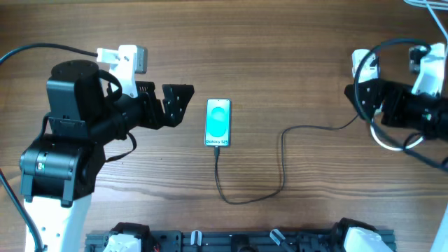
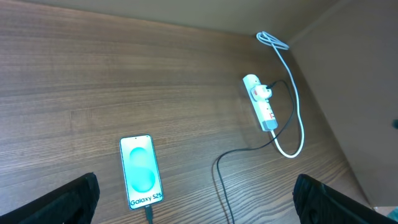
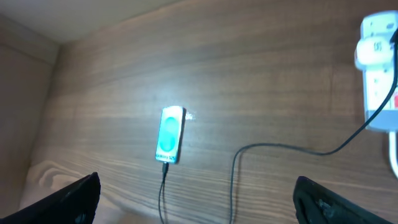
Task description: Plug charger to phone and switch on socket
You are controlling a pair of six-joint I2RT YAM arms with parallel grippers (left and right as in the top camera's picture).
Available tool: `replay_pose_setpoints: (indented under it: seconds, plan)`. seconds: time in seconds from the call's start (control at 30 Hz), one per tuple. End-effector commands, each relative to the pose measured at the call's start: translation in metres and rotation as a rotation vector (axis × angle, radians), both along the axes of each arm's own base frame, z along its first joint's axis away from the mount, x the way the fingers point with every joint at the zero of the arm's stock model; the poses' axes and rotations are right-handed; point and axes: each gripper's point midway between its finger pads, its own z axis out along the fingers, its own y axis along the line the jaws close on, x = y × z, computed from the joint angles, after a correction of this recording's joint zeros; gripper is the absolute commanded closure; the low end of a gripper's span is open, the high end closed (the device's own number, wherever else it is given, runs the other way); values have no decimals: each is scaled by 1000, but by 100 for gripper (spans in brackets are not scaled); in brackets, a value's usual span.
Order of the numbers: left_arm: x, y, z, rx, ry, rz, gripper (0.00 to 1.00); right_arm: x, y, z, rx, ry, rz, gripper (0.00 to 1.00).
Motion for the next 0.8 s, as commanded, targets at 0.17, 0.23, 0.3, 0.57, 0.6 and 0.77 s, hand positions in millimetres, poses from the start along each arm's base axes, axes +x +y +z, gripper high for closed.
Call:
replay_pose_setpoints:
  seconds: [0.17, 0.23, 0.3, 0.57, 0.6, 0.77]
  plan:
    - [2, 3, 3, 8, -12, 10, 0, 15, -1, -27, -91, 57, 13, 0]
    - [2, 3, 3, 8, -12, 10, 0, 9, 8, -22, -209, -29, 33, 0]
    - [2, 3, 3, 8, -12, 10, 0, 1, 11, -16, -284, -115, 32, 0]
    - [2, 3, 3, 8, -12, 10, 0, -64, 13, -14, -320, -321, 5, 0]
    - [2, 3, 3, 8, -12, 10, 0, -67, 16, -9, -319, -380, 8, 0]
    - [3, 3, 3, 8, -13, 10, 0, -76, 28, 21, -303, -659, 28, 0]
